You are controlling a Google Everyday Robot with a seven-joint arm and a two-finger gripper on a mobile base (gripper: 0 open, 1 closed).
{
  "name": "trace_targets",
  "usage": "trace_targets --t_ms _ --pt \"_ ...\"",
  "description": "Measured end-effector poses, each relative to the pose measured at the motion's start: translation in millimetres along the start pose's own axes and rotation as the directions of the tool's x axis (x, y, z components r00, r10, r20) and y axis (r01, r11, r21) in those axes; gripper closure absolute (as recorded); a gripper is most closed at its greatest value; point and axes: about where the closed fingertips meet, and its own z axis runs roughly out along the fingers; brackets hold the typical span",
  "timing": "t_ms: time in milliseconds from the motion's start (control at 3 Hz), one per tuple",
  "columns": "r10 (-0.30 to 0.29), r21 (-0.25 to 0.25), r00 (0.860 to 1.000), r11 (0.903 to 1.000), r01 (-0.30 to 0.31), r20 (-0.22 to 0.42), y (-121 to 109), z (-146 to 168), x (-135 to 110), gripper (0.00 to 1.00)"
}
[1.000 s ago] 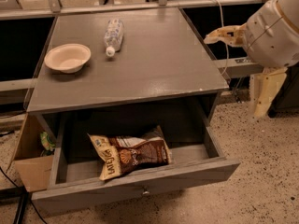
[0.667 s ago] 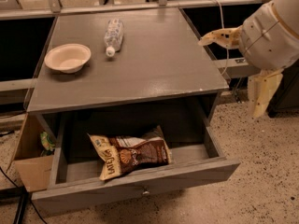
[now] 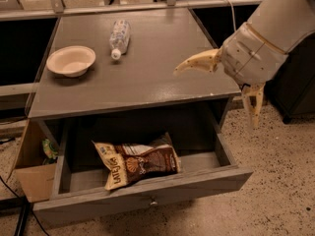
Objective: Pick brown chip bag from top drawer and place on counter
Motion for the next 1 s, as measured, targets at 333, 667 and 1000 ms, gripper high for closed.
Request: trace_targets --t_ms 333,667,1000 --pt "-0.075 0.001 0.997 0.9971 0.075 -0.003 0 0 -1 0.0" --pt "-0.13 -0.034 0.992 0.991 0.13 0.009 -5 7 -9 0.0" --pt "-0.29 -0.088 0.957 0.9533 0.289 0.0 -9 22 -27 0.0"
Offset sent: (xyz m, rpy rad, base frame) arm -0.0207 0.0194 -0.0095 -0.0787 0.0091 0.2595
